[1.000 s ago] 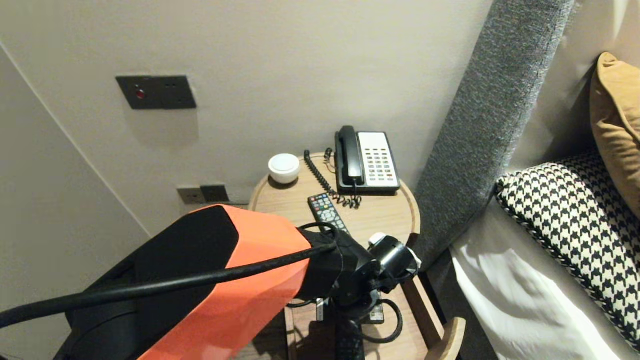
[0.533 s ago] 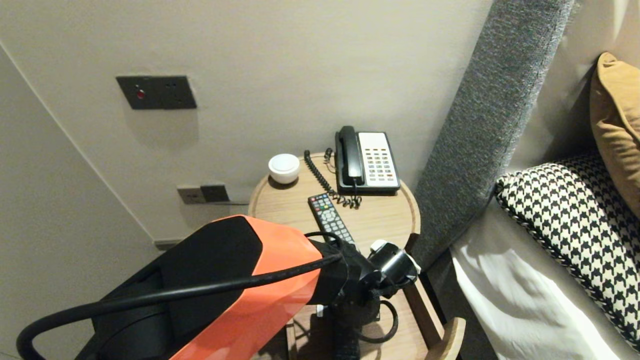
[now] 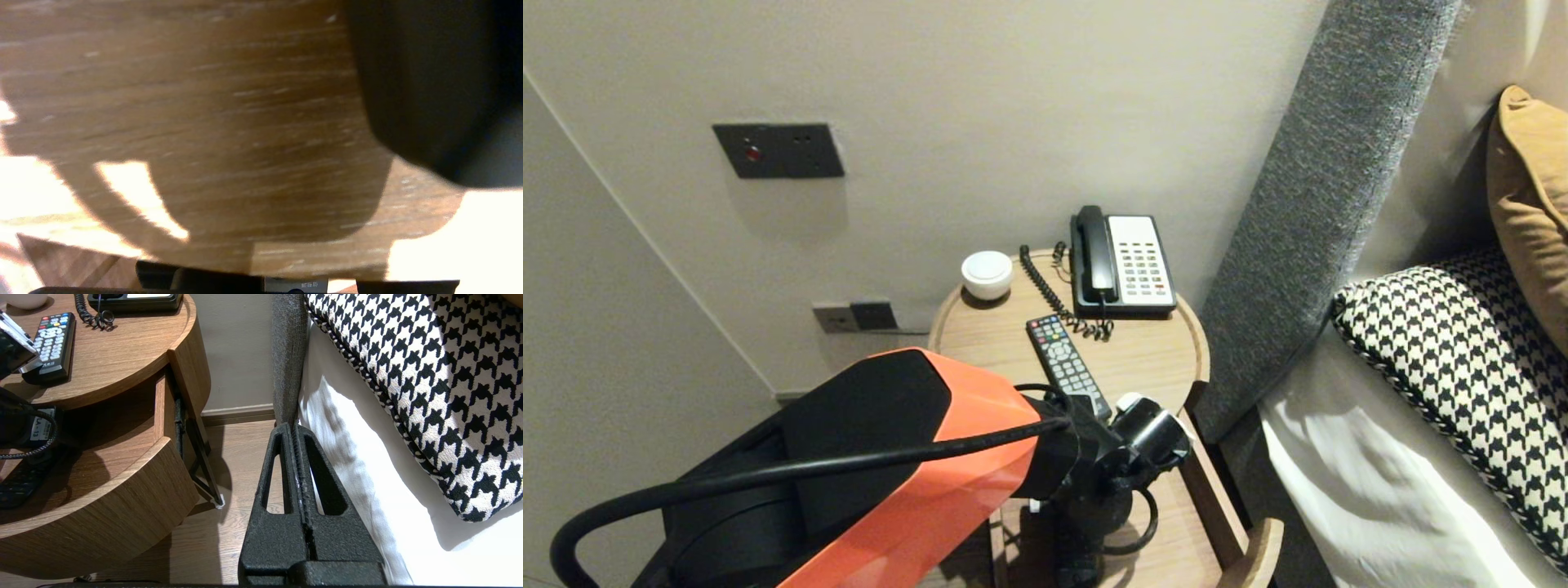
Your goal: Put the remote controls on the table in the drawer one by one
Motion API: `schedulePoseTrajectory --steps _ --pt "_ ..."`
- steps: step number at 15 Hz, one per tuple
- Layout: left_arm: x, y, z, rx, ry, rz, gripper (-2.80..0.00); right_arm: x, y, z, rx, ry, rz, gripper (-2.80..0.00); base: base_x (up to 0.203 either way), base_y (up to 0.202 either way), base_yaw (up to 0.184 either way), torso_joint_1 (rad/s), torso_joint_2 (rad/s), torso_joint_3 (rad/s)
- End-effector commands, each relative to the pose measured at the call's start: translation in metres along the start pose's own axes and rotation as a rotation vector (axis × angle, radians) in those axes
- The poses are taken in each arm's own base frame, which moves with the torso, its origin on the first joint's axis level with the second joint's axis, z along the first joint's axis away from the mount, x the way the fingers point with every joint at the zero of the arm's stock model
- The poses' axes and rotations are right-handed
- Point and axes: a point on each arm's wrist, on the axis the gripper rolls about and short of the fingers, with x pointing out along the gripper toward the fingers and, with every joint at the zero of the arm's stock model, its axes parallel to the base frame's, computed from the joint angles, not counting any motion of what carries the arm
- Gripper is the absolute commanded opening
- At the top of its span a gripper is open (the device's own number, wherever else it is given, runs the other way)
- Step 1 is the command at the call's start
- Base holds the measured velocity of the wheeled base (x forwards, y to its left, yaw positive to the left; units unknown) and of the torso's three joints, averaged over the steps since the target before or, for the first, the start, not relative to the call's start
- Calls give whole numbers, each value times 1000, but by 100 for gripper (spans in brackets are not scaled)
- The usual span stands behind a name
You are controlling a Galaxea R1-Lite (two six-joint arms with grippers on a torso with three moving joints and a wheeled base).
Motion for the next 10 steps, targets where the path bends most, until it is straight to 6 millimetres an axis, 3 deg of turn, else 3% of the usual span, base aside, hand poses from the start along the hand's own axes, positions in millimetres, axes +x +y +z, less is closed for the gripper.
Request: schedulePoseTrajectory --steps 1,10 --pt "3 2 0 -12 -9 -2 -280 2 0 -11 -1 39 -1 -280 0 0 0 0 0 0" --pt "5 0 1 -20 -29 -13 -280 2 0 -11 -1 39 -1 -280 0 0 0 0 0 0"
